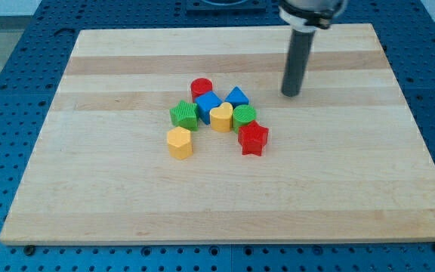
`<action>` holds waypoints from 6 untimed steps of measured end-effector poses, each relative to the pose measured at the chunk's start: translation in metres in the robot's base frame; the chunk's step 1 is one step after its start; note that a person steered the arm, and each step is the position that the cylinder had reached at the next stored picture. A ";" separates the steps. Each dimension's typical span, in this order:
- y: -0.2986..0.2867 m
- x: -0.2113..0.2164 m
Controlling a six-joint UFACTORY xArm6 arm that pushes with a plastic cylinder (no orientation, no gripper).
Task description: Slide the red circle to the left side of the green star
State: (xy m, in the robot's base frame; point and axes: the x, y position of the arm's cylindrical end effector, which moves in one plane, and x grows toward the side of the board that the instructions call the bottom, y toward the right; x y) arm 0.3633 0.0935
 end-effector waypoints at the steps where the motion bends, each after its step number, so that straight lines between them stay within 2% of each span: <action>1: -0.038 -0.006; 4: -0.171 0.003; 5: -0.206 0.007; 6: -0.213 0.006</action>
State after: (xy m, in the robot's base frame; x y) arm 0.3691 -0.1197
